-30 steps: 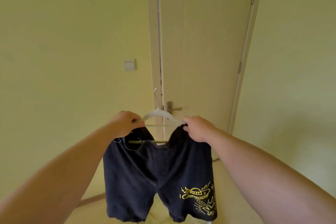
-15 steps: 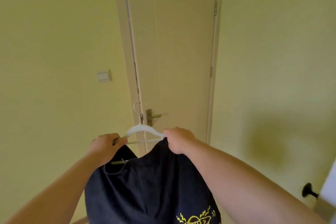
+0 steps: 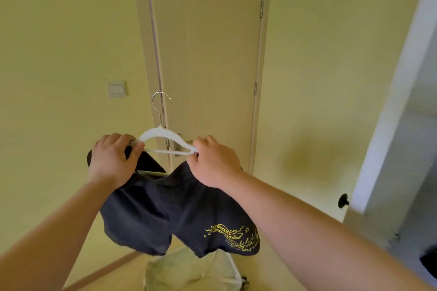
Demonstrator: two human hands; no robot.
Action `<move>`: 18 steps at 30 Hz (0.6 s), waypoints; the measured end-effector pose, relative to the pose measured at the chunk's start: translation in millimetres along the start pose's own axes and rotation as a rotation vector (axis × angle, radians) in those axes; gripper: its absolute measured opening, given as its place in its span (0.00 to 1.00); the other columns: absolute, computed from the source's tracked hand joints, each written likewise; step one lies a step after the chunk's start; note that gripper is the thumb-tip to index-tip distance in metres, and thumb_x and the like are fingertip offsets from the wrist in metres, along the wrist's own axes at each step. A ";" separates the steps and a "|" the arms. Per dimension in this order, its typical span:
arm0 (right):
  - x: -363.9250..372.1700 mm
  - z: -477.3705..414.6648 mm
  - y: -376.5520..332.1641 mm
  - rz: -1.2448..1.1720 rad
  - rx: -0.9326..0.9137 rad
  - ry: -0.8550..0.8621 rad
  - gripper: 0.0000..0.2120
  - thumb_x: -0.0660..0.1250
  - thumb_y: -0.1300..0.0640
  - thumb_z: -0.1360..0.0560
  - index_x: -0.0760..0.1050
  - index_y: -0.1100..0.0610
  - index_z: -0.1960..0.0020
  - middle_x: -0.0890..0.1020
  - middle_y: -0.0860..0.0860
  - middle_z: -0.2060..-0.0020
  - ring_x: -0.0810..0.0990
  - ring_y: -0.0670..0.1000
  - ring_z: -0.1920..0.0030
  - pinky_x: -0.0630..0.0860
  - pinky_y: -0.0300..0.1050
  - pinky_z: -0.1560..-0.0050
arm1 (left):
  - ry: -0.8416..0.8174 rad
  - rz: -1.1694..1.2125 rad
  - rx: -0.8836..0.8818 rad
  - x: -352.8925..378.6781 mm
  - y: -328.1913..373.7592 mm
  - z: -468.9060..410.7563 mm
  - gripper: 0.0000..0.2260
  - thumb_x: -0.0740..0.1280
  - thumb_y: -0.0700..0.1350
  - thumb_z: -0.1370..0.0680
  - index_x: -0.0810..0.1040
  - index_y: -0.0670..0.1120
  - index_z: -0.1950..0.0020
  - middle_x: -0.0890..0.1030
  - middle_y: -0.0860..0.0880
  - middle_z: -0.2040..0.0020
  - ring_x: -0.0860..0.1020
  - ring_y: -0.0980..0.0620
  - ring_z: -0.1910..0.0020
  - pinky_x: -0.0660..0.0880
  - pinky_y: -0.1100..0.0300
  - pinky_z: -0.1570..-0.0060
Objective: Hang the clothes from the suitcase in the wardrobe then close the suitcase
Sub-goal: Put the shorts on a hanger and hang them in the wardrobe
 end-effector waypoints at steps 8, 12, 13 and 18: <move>-71.7 69.6 -20.9 0.095 -0.049 0.266 0.19 0.47 0.44 0.15 0.73 0.53 0.48 0.76 0.48 0.61 0.76 0.54 0.69 0.76 0.49 0.66 | 0.162 0.002 0.112 -75.3 57.4 24.1 0.18 0.56 0.55 0.18 0.80 0.44 0.47 0.79 0.43 0.49 0.72 0.38 0.46 0.68 0.44 0.41; -110.7 122.8 -28.1 0.060 -0.077 0.301 0.18 0.48 0.44 0.15 0.73 0.53 0.49 0.76 0.49 0.62 0.76 0.57 0.68 0.75 0.49 0.65 | 0.257 0.030 0.224 -116.9 94.3 48.6 0.14 0.59 0.50 0.18 0.78 0.41 0.51 0.78 0.43 0.54 0.73 0.39 0.51 0.69 0.46 0.48; -120.0 135.7 -27.7 0.054 -0.085 0.308 0.18 0.49 0.45 0.15 0.73 0.53 0.48 0.77 0.49 0.62 0.76 0.57 0.67 0.74 0.50 0.65 | 0.276 0.036 0.251 -126.1 104.1 54.8 0.14 0.59 0.49 0.18 0.78 0.40 0.51 0.78 0.43 0.54 0.73 0.39 0.52 0.69 0.46 0.49; -165.8 200.4 -4.1 0.012 -0.097 0.352 0.17 0.48 0.44 0.15 0.71 0.52 0.50 0.74 0.47 0.64 0.73 0.56 0.67 0.67 0.48 0.67 | 0.302 0.031 0.354 -168.3 169.8 88.4 0.13 0.60 0.48 0.18 0.77 0.40 0.52 0.78 0.43 0.56 0.73 0.39 0.55 0.71 0.47 0.52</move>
Point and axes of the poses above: each hand's wrist, its own z-axis away from the middle knuckle, its own x-axis out of the palm, y = z × x, the point moved 2 cm from there along -z, towards the middle knuckle
